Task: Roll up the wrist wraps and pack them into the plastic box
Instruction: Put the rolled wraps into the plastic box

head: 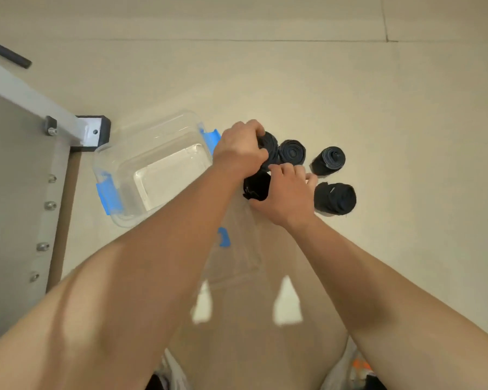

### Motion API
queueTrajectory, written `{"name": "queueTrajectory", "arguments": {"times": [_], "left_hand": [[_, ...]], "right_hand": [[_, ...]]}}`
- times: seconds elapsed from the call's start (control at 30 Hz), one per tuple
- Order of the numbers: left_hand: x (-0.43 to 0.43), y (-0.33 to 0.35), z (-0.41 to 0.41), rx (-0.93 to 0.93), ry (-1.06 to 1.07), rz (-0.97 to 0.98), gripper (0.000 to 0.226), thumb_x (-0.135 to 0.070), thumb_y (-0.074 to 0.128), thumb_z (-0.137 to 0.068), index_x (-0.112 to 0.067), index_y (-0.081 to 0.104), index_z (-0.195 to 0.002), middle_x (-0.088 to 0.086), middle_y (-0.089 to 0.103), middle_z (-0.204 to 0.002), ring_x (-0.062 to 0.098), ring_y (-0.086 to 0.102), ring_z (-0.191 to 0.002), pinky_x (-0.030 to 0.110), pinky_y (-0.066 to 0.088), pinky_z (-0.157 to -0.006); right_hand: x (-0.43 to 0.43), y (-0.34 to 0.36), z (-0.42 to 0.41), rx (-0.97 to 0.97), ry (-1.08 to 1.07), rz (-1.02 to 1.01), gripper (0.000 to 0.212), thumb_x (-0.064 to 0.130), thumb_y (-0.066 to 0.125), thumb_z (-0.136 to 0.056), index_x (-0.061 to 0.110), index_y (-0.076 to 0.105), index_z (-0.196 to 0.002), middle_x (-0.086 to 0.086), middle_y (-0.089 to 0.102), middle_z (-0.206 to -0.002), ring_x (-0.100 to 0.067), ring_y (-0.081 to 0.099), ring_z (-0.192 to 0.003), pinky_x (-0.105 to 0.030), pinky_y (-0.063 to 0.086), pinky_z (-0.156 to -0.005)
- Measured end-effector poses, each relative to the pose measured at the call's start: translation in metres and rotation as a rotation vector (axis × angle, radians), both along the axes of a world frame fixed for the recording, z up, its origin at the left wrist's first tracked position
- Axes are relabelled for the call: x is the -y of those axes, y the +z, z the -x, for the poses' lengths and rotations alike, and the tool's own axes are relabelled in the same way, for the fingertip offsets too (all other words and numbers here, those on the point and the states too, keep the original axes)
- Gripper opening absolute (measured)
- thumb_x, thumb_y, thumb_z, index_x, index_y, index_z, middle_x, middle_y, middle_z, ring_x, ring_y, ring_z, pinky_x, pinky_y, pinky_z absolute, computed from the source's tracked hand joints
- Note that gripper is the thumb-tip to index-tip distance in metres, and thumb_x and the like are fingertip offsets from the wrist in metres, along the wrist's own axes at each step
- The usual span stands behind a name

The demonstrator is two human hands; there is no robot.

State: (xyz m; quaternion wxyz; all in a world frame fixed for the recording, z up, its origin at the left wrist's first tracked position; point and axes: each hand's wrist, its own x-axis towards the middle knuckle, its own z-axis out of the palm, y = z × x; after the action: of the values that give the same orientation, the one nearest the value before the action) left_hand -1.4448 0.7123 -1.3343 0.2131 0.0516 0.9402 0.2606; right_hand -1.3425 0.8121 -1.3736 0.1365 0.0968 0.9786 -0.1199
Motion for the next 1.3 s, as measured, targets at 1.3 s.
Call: {"name": "queueTrajectory", "arguments": {"times": [1.3], "left_hand": [[0.239,0.078,-0.026,-0.087,0.408,-0.128,0.052,-0.016,0.072,-0.089,-0.037,0.053,-0.133,0.008,0.046,-0.126,0.027,0.055,-0.104,0.027,0.041,-0.09]], "right_hand": [[0.118,0.108,0.039,-0.051,0.026,0.336,0.058,0.049,0.075,-0.065,0.019,0.052,-0.108,0.002,0.061,-0.102,-0.026,0.06,-0.089,-0.035,0.048,-0.07]]}}
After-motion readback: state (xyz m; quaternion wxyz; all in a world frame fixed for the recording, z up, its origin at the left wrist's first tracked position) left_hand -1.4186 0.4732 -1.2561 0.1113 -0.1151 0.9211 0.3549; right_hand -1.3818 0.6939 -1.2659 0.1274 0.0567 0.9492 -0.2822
